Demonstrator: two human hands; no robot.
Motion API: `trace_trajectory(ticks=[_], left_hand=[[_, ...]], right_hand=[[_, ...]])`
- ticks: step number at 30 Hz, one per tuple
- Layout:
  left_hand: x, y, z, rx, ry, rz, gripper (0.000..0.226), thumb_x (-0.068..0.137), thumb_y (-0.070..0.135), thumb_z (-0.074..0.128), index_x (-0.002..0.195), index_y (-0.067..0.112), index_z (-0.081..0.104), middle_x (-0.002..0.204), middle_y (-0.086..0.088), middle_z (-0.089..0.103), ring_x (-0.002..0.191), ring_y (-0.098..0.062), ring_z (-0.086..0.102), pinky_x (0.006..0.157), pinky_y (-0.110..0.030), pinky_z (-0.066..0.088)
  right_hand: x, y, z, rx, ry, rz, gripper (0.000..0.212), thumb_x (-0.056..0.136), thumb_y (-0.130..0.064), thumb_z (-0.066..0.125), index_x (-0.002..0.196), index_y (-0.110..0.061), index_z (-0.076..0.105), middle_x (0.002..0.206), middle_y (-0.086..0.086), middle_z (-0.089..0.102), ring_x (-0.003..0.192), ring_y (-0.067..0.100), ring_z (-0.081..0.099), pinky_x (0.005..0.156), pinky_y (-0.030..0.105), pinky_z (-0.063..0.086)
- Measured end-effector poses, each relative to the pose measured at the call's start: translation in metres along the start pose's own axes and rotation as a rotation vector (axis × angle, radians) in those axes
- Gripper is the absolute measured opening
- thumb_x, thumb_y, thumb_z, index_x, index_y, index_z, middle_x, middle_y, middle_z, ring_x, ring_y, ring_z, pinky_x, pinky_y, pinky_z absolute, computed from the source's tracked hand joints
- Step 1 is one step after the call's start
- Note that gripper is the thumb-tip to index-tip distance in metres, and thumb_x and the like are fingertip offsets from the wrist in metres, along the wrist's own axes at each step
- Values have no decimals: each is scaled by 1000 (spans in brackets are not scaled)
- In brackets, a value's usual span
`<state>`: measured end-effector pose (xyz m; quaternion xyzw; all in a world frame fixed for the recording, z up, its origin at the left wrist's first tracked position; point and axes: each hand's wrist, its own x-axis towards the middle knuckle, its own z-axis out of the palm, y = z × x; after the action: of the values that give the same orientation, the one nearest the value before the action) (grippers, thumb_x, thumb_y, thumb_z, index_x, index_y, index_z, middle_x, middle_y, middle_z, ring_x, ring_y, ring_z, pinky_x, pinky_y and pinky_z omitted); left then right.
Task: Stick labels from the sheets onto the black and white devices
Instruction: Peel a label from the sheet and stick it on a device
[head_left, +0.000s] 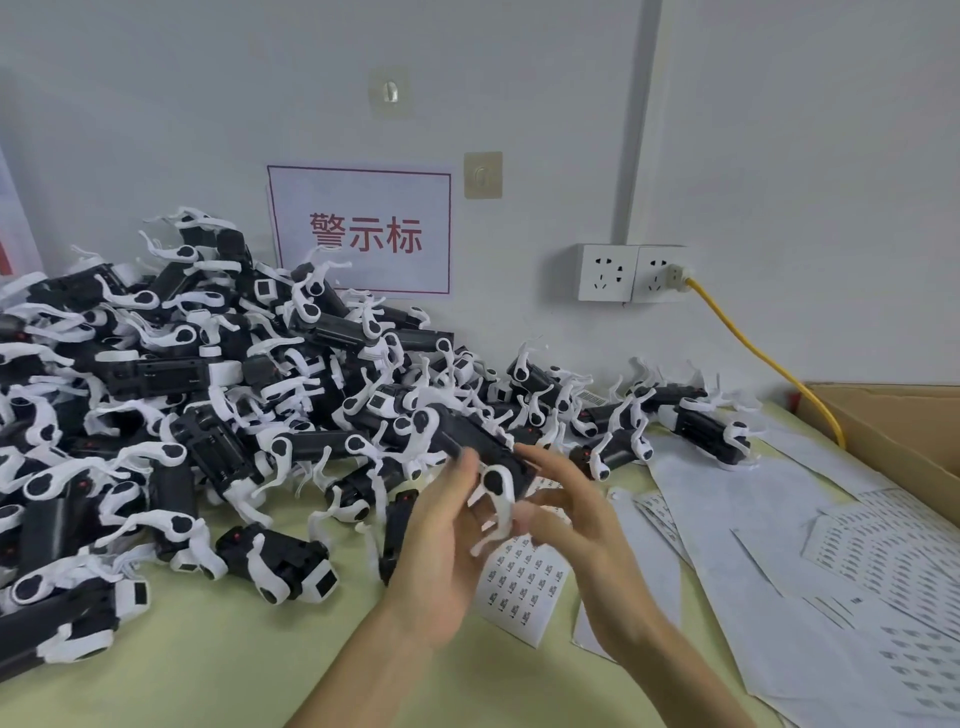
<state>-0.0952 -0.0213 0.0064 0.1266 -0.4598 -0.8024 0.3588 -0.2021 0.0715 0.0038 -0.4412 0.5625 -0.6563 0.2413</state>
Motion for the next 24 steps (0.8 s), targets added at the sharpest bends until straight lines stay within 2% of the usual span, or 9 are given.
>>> trace_trajectory(ticks=[3,6,9,12,16,18,20,21,24], left_hand=[[3,-1,-4,-3,54,4,33,87,34,71,111,12,77,113,-17,75,98,-27,74,77,-38,63],[5,-3,-6,-2,72,18,36,89,34,67,114,9,76,115,-18,74,100,-29,74,87,-44,62],[3,-4,-5,40,82,56,27,89,33,65,103,16,80,101,-11,77,86,-24,75,69,-31,60],[2,-4,-2,76,95,91,26,89,35,63,97,19,81,97,-10,77,76,-20,74,65,-25,58],[2,-6,0,135,115,122,29,91,36,59,101,18,80,102,-11,79,80,-22,77,65,-24,59],[2,-9,-1,164,141,127,32,88,38,60,105,20,79,103,-9,79,83,-21,78,65,-23,59],[3,-10,-1,199,142,121,28,86,40,59,103,31,79,107,-3,79,92,-18,77,68,-22,59],[4,-11,-1,208,134,107,26,86,40,59,100,35,80,108,-2,79,95,-16,77,68,-20,59],[7,-10,-4,197,94,30,24,87,34,59,95,34,81,107,-3,79,90,-15,77,65,-20,58]], right_hand=[[-2,2,-1,-114,-12,-42,56,75,-38,73,130,-41,61,127,-18,60,113,6,59,91,28,52],[-4,3,-1,-186,-45,-96,57,79,-38,72,134,-43,55,133,-19,56,120,6,56,93,30,51],[-5,5,1,-220,-90,-108,61,81,-42,72,136,-49,47,133,-21,57,118,8,58,93,32,52],[-6,8,3,-246,-103,-125,65,80,-52,69,138,-51,40,131,-24,57,116,9,59,93,29,51],[-6,13,2,-346,-105,-157,68,83,-58,66,141,-55,31,136,-31,49,126,0,50,97,13,41],[-5,16,2,-362,-93,-161,66,85,-59,65,140,-56,30,135,-30,48,124,0,51,99,20,45],[-3,19,2,-367,-73,-166,61,88,-59,63,139,-56,30,135,-29,49,123,2,53,97,29,50],[-3,20,2,-380,-62,-170,59,89,-60,61,140,-54,31,136,-28,49,123,2,52,96,29,50],[-2,22,-1,-457,-27,-165,59,90,-63,56,142,-50,30,133,-30,47,120,-4,49,92,14,43]])
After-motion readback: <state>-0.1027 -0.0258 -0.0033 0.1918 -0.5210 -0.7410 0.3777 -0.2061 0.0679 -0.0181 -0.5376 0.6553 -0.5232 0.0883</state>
